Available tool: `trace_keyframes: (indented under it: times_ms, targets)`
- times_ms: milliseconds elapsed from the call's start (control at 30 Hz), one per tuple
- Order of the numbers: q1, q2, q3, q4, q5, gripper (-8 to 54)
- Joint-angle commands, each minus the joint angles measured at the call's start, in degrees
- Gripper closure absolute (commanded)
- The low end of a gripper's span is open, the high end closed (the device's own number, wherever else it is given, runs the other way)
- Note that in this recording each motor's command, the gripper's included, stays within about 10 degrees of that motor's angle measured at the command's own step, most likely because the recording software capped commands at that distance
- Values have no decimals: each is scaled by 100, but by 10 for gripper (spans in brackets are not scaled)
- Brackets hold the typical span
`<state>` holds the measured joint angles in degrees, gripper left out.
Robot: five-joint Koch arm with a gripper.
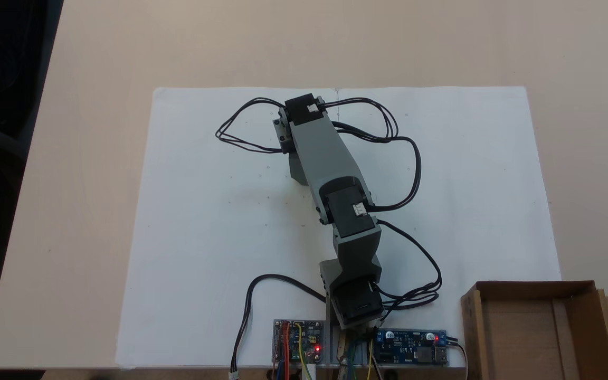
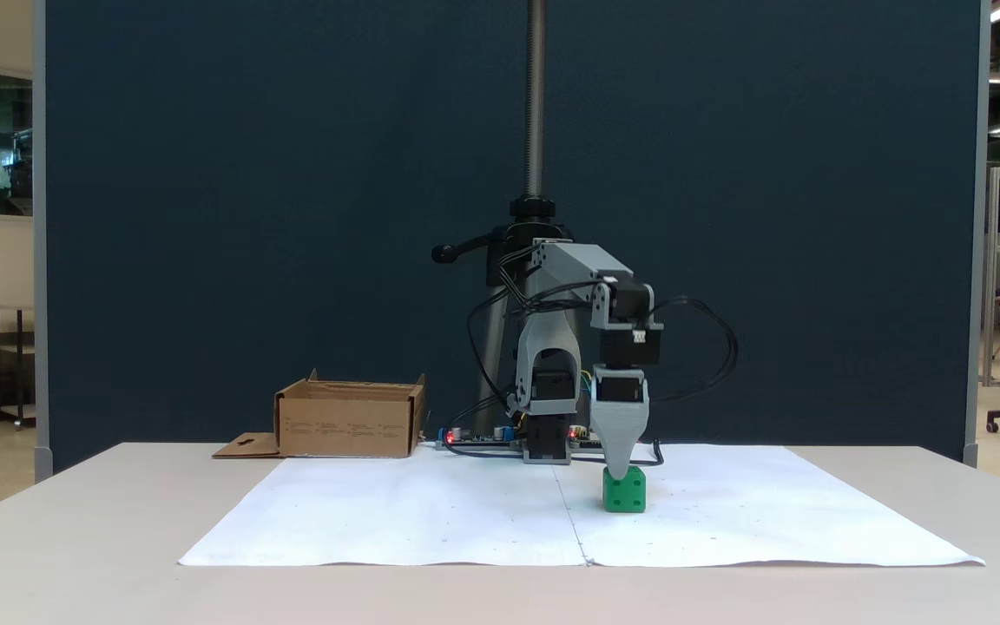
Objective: Grasp a green dice and put it in the bin.
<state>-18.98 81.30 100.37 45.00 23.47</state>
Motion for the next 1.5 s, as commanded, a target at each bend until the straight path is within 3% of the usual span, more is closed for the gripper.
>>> trace_keyframes:
  times_ms: [0,1033,1467]
  targets:
    - [-62,158,-299,-185,439,33]
    - [-167,-527,-299,-633,492,33]
    - [-185,-650,-299,-686,492,66]
